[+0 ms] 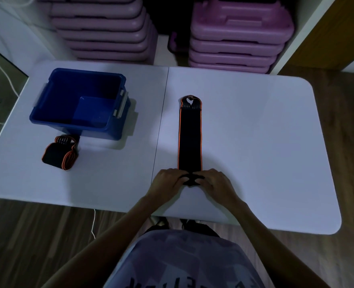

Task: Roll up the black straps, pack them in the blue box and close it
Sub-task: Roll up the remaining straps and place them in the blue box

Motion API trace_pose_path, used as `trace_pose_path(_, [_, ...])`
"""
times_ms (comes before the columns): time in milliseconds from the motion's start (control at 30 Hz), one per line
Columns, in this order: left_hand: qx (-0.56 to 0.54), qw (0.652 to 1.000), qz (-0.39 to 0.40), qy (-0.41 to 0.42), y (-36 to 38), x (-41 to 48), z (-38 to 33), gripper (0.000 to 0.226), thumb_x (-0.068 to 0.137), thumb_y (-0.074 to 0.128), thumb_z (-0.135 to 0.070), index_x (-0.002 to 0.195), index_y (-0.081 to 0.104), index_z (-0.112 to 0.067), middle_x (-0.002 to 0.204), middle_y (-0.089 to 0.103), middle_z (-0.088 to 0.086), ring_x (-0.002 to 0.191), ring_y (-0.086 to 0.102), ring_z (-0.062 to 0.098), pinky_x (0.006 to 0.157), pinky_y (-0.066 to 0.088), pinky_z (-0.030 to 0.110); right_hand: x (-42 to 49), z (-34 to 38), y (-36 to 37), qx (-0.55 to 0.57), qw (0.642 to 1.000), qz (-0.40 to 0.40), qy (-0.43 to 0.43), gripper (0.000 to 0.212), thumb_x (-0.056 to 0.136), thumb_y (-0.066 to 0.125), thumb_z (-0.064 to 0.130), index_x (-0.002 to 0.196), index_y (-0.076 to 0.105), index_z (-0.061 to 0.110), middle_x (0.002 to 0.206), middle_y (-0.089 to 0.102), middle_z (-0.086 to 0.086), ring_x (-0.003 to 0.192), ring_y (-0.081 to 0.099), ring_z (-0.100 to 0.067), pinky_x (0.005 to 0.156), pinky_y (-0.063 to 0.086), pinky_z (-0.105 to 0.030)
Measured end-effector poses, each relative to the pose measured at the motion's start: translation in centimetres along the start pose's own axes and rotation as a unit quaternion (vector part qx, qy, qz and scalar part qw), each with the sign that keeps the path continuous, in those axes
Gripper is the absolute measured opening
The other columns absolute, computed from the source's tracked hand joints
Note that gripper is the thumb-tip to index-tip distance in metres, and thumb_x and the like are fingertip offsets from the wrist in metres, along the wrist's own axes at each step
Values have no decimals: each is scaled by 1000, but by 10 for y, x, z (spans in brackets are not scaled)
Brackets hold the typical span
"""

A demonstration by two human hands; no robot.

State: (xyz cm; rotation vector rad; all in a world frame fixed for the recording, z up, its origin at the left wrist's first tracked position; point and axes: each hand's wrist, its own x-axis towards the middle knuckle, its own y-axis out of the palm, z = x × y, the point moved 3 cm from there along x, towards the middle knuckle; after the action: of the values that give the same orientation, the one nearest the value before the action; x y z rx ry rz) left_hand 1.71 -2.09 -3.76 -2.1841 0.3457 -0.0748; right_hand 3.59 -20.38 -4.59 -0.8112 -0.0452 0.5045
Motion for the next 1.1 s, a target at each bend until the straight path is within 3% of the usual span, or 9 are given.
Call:
trace_pose_path(133, [-17, 996, -45, -79, 12, 4, 11, 26, 95, 51, -23, 114, 66, -15, 101, 61, 9, 91, 58, 22, 77, 45, 29, 19, -4, 5, 37, 997, 15, 72, 24, 93, 53, 41, 112, 64, 32, 97, 69, 4, 90, 60, -11, 75, 47, -31])
trace_pose_path(267, [-17, 991, -75, -111, 11, 10, 12, 22, 91, 56, -22, 107, 69, -15, 100, 60, 7, 89, 58, 22, 77, 50, 35, 26, -4, 8, 50, 996, -25, 70, 11, 90, 61, 27, 99, 66, 24, 92, 57, 9, 89, 55, -10, 71, 44, -28])
trace_pose_path(367, [11, 993, -92, -67, 9, 12, 8, 22, 89, 51, -23, 96, 70, -14, 93, 66, 5, 84, 61, 24, 69, 51, 38, 24, -3, 8, 25, 997, -53, 58, 7, 89, 61, 25, 94, 66, 25, 95, 56, 11, 91, 54, -8, 70, 44, -26])
trace_pose_path(467, [39, 992, -117, -10, 11, 7, 8, 22, 87, 50, -22, 86, 69, -13, 82, 69, 3, 73, 63, 23, 61, 49, 32, 17, 1, 7, -43, 996, -79, 26, 16, 90, 57, 26, 96, 72, 23, 100, 67, 9, 94, 57, -10, 69, 44, -26])
trace_pose_path(600, [112, 984, -117, 79, 16, -8, 20, 31, 80, 61, -35, 99, 71, -13, 97, 73, 2, 86, 67, 18, 75, 50, 30, 2, -10, 8, -133, 985, -62, -90, 41, 81, 60, 43, 113, 69, 19, 116, 69, 2, 101, 62, -15, 80, 52, -28])
trace_pose_path(733, [101, 981, -114, 121, 18, -8, 32, 40, 80, 61, -42, 107, 69, -13, 102, 72, 2, 94, 63, 16, 87, 41, 28, 3, -16, 8, -135, 983, -30, -119, 44, 77, 75, 28, 118, 66, 16, 116, 69, -2, 102, 63, -21, 80, 54, -32])
trace_pose_path(933, [44, 997, -66, 16, 8, 4, 25, 44, 88, 42, -45, 108, 67, -15, 104, 67, 4, 96, 61, 20, 83, 43, 33, 21, -15, -2, -17, 998, 44, -29, 37, 91, 59, 32, 125, 61, 18, 124, 59, 2, 113, 48, -12, 90, 42, -26])
trace_pose_path(1033, [17, 998, -40, -47, 3, 21, 25, 52, 88, 30, -51, 101, 67, -18, 98, 67, 2, 92, 61, 21, 80, 41, 36, 36, -15, -4, 20, 999, 50, 7, 34, 92, 51, 32, 117, 65, 13, 115, 60, -2, 108, 51, -15, 91, 45, -32])
trace_pose_path(1100, [-6, 995, -23, -93, 2, 31, 28, 47, 90, 35, -52, 99, 65, -17, 95, 67, 1, 89, 61, 20, 81, 43, 38, 46, -14, -6, 37, 997, 42, 46, 27, 94, 52, 28, 114, 66, 15, 108, 62, -2, 102, 57, -19, 88, 47, -35])
